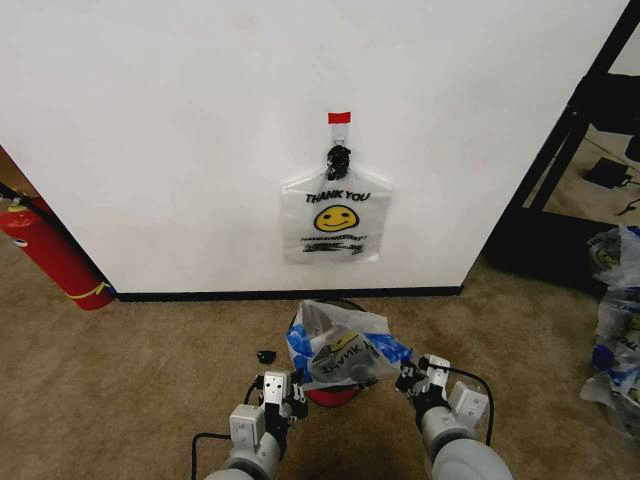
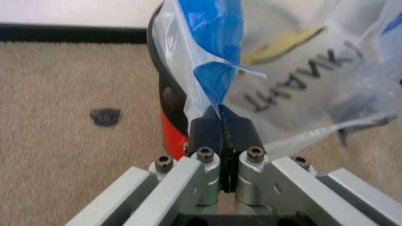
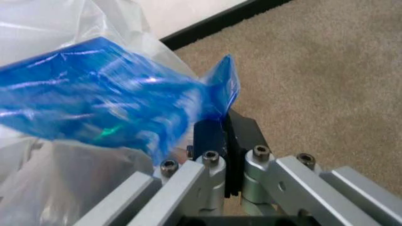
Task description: Pick up the garbage bag from the wall and place it over the trash bin.
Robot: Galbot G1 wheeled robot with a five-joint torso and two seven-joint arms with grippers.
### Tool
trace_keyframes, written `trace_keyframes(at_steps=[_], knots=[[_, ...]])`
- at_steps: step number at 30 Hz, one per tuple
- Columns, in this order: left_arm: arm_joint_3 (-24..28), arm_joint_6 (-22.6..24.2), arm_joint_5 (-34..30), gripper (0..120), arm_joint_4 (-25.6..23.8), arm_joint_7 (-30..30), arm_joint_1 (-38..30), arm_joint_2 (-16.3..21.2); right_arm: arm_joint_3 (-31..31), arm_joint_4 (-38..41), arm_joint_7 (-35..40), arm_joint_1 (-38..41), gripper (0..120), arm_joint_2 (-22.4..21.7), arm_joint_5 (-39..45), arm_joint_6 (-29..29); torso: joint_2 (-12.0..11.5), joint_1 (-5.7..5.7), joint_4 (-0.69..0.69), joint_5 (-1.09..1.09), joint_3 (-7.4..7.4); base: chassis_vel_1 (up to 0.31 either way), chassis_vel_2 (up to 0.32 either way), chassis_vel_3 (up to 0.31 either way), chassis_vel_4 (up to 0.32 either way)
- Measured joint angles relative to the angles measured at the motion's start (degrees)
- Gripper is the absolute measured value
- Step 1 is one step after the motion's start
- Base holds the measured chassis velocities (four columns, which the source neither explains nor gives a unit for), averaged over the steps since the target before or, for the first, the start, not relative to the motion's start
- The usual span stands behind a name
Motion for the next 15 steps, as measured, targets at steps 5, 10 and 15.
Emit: trace_keyframes(at_steps=[5,10,15], knots=[[0.44,-0.25,0.93,0,1.26,0.12,0.94,-0.19,-0.36,-1.73,0.54,1.43,0,0.49,0.28,-0.13,0.0,0.0,0.01,0.01,0.0,0.0,0.0,0.0,0.0],[1.46,-0.29,1.51,0,2.88,0.38,0.31,-1.02,-0.8,-3.4,0.62,2.71,0,1.26,0.65,-0.19,0.0,0.0,0.0,0.0,0.0,0.0,0.0,0.0,0.0],[2.41,-0.11,1.23,0,4.81,0.43,-1.4,-1.55,-0.98,-6.51,0.67,4.99,0,1.83,1.26,-0.39,0.0,0.0,0.0,0.0,0.0,0.0,0.0,0.0,0.0]])
